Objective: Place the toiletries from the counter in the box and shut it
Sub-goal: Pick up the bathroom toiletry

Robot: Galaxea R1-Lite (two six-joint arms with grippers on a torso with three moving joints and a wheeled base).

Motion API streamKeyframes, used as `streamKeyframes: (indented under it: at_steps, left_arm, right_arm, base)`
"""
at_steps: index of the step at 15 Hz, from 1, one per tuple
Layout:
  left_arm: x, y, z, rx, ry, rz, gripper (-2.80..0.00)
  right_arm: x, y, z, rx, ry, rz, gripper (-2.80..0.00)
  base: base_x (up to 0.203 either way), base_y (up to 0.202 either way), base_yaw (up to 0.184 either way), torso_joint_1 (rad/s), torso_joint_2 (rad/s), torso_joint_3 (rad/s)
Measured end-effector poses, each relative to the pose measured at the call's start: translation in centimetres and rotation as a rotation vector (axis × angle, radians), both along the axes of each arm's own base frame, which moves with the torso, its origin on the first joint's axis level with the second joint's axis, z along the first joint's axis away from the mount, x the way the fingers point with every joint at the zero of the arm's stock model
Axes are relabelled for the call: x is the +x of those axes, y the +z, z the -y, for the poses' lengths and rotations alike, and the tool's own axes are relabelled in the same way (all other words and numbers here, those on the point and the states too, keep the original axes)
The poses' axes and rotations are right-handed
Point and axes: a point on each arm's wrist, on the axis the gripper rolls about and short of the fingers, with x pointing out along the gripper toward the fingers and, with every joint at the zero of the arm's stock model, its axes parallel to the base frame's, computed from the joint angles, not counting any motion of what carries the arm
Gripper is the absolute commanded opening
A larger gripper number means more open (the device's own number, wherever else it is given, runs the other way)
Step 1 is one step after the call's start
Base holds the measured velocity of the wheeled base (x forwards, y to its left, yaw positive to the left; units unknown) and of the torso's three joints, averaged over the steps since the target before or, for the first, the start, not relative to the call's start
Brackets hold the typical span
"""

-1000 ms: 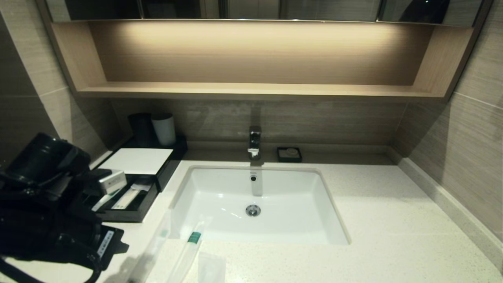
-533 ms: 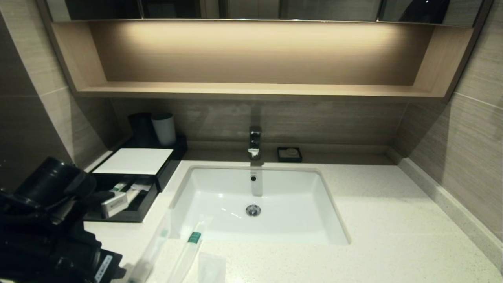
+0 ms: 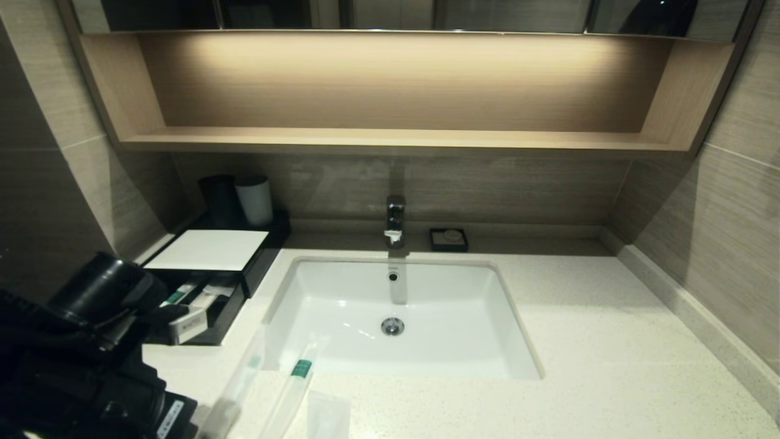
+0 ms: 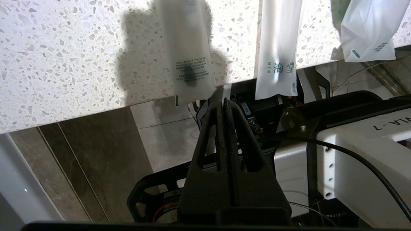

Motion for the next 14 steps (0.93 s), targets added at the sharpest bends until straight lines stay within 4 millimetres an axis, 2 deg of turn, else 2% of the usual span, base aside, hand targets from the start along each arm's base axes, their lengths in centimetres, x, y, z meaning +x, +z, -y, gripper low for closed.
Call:
streamKeyframes:
  at_steps: [14]
  left_arm:
    - [1.1,-2.0,0.3,0.027,0.004,-0.079,-2.8]
  right_arm:
    - [0.0,0.0,0.0,0.0,0.0,0.0,-2.8]
  base:
    - [0.0,0.0,0.0,0.0,0.0,0.0]
